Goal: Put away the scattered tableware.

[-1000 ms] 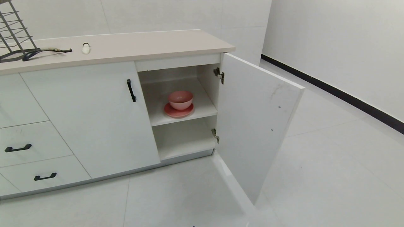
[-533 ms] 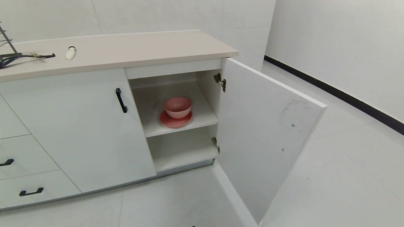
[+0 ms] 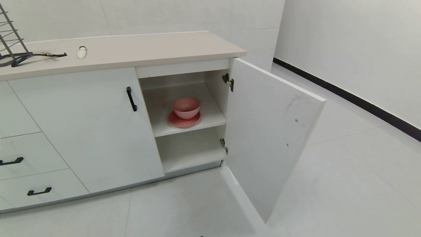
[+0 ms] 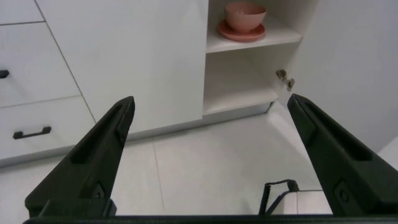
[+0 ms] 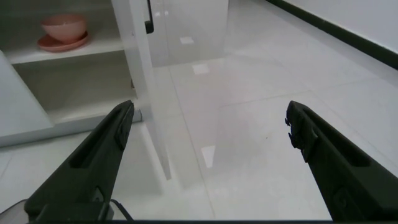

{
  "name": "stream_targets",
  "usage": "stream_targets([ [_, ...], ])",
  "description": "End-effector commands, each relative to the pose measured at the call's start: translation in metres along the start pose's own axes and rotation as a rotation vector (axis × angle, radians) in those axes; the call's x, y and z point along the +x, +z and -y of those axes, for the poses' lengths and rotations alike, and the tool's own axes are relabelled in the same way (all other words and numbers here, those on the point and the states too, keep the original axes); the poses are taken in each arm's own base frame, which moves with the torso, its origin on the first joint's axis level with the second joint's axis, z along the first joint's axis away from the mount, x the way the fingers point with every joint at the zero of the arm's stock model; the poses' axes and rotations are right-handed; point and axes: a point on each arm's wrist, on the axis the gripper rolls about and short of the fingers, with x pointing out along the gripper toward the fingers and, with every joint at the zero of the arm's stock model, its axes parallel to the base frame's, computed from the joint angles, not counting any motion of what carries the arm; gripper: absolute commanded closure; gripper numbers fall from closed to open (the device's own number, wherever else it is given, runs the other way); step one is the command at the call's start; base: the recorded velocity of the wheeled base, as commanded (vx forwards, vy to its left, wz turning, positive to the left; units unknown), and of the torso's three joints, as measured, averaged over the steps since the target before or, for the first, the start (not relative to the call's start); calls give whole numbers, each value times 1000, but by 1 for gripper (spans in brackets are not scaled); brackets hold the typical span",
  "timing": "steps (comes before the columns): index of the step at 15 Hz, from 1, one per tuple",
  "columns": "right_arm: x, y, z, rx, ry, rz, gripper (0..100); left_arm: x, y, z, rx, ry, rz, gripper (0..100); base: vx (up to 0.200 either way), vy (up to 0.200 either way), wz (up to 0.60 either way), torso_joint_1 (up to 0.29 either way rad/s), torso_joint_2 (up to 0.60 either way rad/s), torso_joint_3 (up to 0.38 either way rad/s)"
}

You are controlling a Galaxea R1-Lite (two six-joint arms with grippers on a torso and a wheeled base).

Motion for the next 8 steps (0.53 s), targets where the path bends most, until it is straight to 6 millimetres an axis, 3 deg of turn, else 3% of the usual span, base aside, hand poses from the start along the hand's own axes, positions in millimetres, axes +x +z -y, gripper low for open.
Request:
stream_targets([
  [1,0,0,0,0,2,-2,0,0,0,0,-2,1,-4,0,0,-200,0,12,2,-2],
  [6,0,0,0,0,2,-1,0,0,0,0,-2,1,-2,0,0,-200,0,3,3,0],
  [8,0,0,0,4,4,-1,0,0,0,0,-3,2,-2,0,0,0,0,0,0,0],
])
